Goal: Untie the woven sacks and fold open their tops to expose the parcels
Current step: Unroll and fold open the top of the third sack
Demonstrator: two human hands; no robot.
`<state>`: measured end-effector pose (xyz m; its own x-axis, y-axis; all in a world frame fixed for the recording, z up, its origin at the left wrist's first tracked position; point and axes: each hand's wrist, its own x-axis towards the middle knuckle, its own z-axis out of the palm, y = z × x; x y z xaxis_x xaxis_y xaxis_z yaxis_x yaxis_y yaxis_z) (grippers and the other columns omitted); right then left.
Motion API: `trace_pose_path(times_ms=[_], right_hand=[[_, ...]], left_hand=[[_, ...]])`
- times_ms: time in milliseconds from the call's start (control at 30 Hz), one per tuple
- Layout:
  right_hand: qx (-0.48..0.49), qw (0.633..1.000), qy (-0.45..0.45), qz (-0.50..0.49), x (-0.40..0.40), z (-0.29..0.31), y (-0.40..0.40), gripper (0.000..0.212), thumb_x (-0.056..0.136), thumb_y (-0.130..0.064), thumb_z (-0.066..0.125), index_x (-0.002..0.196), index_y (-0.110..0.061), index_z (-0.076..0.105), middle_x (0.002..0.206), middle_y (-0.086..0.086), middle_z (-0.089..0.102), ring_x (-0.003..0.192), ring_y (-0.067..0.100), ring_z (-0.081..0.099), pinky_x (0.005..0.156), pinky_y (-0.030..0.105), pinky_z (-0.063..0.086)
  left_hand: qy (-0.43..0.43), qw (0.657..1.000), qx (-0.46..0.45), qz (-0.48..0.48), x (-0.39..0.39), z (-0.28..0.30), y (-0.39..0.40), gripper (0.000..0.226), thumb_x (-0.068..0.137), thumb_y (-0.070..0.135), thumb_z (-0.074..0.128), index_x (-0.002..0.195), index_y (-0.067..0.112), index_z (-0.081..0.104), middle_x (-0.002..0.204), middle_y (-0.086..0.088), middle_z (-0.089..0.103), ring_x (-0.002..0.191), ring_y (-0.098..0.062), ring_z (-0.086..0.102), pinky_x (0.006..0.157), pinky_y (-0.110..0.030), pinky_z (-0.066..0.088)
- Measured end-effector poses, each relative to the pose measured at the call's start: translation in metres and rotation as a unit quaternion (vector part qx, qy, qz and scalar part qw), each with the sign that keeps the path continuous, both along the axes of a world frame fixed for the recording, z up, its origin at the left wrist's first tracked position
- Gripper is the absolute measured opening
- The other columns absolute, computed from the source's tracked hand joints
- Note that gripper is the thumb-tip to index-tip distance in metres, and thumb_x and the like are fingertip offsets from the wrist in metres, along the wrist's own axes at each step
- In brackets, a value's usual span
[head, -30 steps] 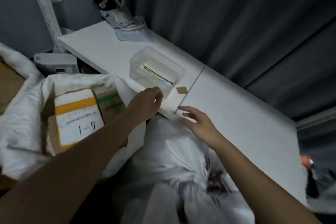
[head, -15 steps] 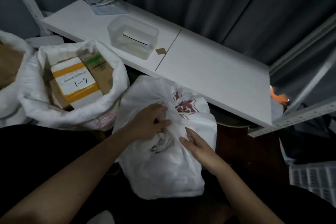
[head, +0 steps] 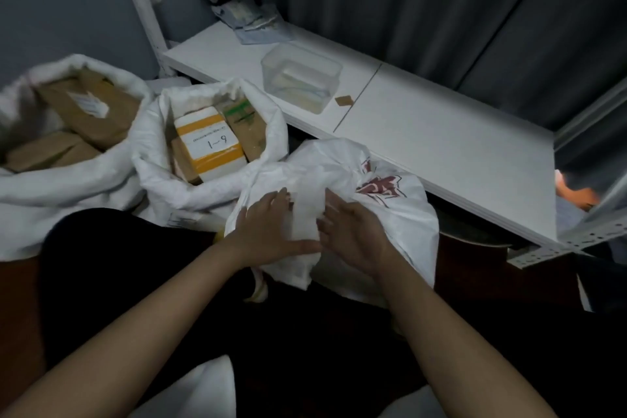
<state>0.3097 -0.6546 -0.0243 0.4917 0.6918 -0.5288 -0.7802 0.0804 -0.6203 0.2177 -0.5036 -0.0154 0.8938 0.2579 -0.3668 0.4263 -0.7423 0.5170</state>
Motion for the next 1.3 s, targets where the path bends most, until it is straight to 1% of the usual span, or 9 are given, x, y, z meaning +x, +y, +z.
trace_pose_path(times_ms=[233, 367, 500, 633, 733, 1000, 1067, 1200, 1300], right_hand=[[-0.107, 0.967, -0.221, 0.071, 0.039, 0.011, 0.059, 0.041, 0.097, -0.001, 0.037, 0.135, -0.011, 0.050, 0.131, 0.008, 0.054, 0.117, 0.027, 0.056, 0.100, 0.041, 0.045], [-0.285, 0.644, -0.708, 0.063, 0.073, -0.011, 0.054, 0.046, 0.089, -0.023, 0.064, 0.132, -0.012, 0.052, 0.130, 0.012, 0.052, 0.119, 0.025, 0.046, 0.106, 0.029, 0.030], [-0.351, 0.448, -0.799, 0.194, 0.110, -0.035, 0.062, 0.079, 0.082, -0.060, 0.049, 0.150, -0.033, 0.019, 0.148, 0.015, 0.037, 0.131, 0.039, 0.038, 0.106, 0.055, 0.029], [-0.355, 0.477, -0.777, 0.207, 0.151, -0.033, 0.092, 0.058, 0.094, -0.042, 0.053, 0.147, -0.030, 0.034, 0.121, 0.015, 0.055, 0.108, 0.035, 0.054, 0.087, 0.038, 0.043], [-0.365, 0.625, -0.675, 0.142, 0.198, -0.037, 0.115, 0.041, 0.094, -0.037, 0.057, 0.130, -0.017, 0.056, 0.117, 0.013, 0.063, 0.108, 0.031, 0.056, 0.081, 0.031, 0.037], [-0.337, 0.791, -0.511, -0.018, 0.249, -0.051, 0.113, 0.039, 0.083, -0.030, 0.072, 0.111, -0.014, 0.049, 0.117, 0.008, 0.056, 0.105, 0.025, 0.055, 0.082, 0.030, 0.043], [-0.248, 0.737, -0.627, -0.042, 0.228, -0.044, 0.087, 0.032, 0.088, -0.036, 0.065, 0.111, -0.017, 0.056, 0.120, -0.004, 0.052, 0.115, 0.017, 0.050, 0.097, 0.029, 0.041], [-0.187, 0.495, -0.842, 0.100, 0.174, -0.057, 0.038, 0.056, 0.084, -0.063, 0.056, 0.122, -0.022, 0.061, 0.140, 0.007, 0.047, 0.131, 0.025, 0.038, 0.111, 0.033, 0.027], [-0.183, 0.390, -0.889, 0.159, 0.157, -0.085, 0.040, 0.035, 0.090, -0.044, 0.055, 0.112, -0.019, 0.068, 0.135, 0.012, 0.054, 0.126, 0.034, 0.046, 0.108, 0.045, 0.036]], left_hand=[[-0.095, 0.980, 0.154, 0.082, 0.013, 0.028, 0.043, 0.044, 0.088, 0.007, 0.051, 0.131, 0.014, 0.044, 0.120, -0.013, 0.060, 0.108, -0.033, 0.057, 0.080, -0.037, 0.045], [-0.121, 0.936, 0.323, 0.062, 0.056, 0.045, 0.082, 0.038, 0.089, 0.004, 0.047, 0.125, 0.018, 0.051, 0.112, -0.010, 0.062, 0.105, -0.031, 0.057, 0.071, -0.035, 0.036], [-0.153, 0.906, 0.395, 0.002, 0.109, 0.039, 0.117, 0.036, 0.078, 0.003, 0.058, 0.111, 0.017, 0.061, 0.098, -0.007, 0.067, 0.097, -0.031, 0.059, 0.085, -0.036, 0.042], [-0.271, 0.869, 0.411, 0.034, 0.142, 0.030, 0.128, 0.032, 0.061, 0.004, 0.075, 0.091, 0.012, 0.069, 0.086, -0.008, 0.068, 0.085, -0.032, 0.064, 0.093, -0.049, 0.047], [-0.363, 0.858, 0.363, 0.013, 0.147, 0.010, 0.110, 0.035, 0.084, 0.036, 0.058, 0.111, 0.014, 0.062, 0.117, -0.011, 0.062, 0.113, -0.033, 0.056, 0.104, -0.058, 0.035], [-0.165, 0.969, 0.182, -0.032, 0.162, -0.075, 0.107, 0.091, 0.071, 0.073, 0.045, 0.146, 0.023, 0.032, 0.155, -0.016, 0.021, 0.138, -0.043, 0.028, 0.105, -0.059, 0.034], [-0.176, 0.969, 0.173, -0.030, 0.170, -0.078, 0.111, 0.086, 0.078, 0.063, 0.058, 0.149, 0.025, 0.027, 0.158, -0.012, 0.011, 0.142, -0.037, 0.021, 0.111, -0.051, 0.029], [-0.171, 0.973, 0.148, -0.049, 0.187, -0.071, 0.117, 0.086, 0.081, 0.058, 0.061, 0.150, 0.030, 0.018, 0.160, -0.005, 0.001, 0.144, -0.030, 0.014, 0.112, -0.042, 0.021], [-0.165, 0.980, 0.102, -0.047, 0.187, -0.061, 0.116, 0.077, 0.084, 0.054, 0.059, 0.149, 0.029, 0.025, 0.159, -0.005, 0.004, 0.143, -0.030, 0.015, 0.114, -0.039, 0.018]])
